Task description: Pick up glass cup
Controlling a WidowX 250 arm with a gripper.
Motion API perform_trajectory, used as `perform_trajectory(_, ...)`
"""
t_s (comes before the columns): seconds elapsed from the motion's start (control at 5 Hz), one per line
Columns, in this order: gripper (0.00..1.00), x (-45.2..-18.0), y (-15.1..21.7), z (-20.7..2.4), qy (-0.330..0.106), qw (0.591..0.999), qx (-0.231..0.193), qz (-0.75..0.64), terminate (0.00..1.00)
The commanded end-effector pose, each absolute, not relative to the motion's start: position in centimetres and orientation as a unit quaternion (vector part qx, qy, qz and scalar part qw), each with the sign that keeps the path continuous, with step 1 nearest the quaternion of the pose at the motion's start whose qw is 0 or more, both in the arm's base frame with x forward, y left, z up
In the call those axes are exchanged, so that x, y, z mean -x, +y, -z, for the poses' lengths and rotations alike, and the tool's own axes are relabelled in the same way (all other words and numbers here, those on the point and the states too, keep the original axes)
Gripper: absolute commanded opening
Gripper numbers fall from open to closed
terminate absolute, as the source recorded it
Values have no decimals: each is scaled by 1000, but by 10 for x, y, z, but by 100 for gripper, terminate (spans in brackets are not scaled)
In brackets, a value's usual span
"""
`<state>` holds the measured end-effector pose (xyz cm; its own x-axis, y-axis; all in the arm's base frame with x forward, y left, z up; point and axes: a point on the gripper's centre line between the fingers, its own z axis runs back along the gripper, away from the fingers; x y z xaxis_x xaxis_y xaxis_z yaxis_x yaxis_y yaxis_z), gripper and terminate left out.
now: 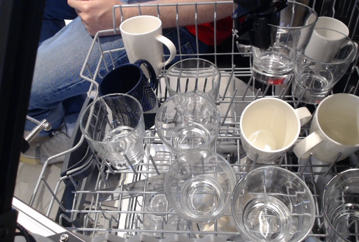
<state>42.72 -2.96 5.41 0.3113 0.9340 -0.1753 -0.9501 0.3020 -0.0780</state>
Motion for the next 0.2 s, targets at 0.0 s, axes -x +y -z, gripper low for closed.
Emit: perform_trajectory(0.0,0,-450,-3,-140,-32,813,124,-568,100)
